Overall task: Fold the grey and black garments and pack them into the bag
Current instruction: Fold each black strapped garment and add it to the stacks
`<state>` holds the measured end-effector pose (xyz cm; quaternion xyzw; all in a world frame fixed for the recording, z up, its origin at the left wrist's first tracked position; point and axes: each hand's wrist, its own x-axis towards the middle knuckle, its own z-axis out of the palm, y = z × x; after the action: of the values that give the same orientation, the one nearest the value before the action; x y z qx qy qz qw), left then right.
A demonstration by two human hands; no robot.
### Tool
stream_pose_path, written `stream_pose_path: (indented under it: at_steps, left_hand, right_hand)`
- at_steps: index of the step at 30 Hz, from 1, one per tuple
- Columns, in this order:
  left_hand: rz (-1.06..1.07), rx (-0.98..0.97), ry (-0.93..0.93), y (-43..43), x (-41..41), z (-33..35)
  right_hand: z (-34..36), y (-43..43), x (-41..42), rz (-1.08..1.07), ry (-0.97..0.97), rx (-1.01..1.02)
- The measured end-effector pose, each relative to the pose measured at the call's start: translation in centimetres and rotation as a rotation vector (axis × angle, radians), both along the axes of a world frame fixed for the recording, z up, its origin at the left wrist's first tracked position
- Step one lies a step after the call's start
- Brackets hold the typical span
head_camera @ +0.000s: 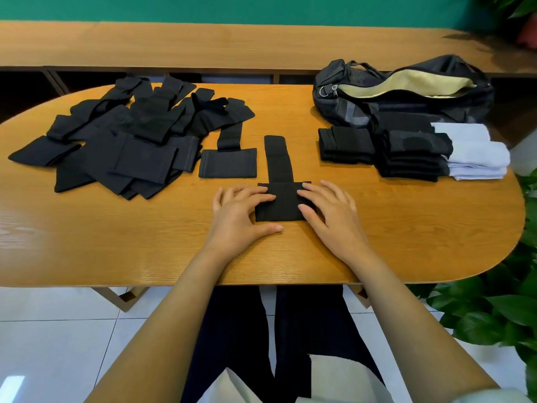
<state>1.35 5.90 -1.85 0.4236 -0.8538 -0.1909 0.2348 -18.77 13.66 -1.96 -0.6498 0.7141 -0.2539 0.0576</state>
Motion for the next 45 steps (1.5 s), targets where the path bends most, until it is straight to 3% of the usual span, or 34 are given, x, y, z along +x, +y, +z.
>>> stream_pose_path:
  at_steps: [11, 22, 34, 45]
  left_hand:
    - [0.061, -0.075, 0.060, 0.09, -0.18, -0.05]
    - [-0.015, -0.064, 0.040, 0.24, 0.06, -0.15]
    - [0.005, -0.038, 0.192, 0.32, 0.05, 0.02]
    - [0.052, -0.042, 0.192, 0.23, -0.04, -0.04]
  right_hand:
    - [0.09, 0.26, -0.12, 0.070, 0.009, 0.026]
    - [0.01, 0.36, 0.24, 0.023, 0.077, -0.033]
    - [0.16, 0.53, 0.21, 0.034, -0.007, -0.161]
    - [0.30, 0.64, 0.02, -0.015, -0.109, -0.178]
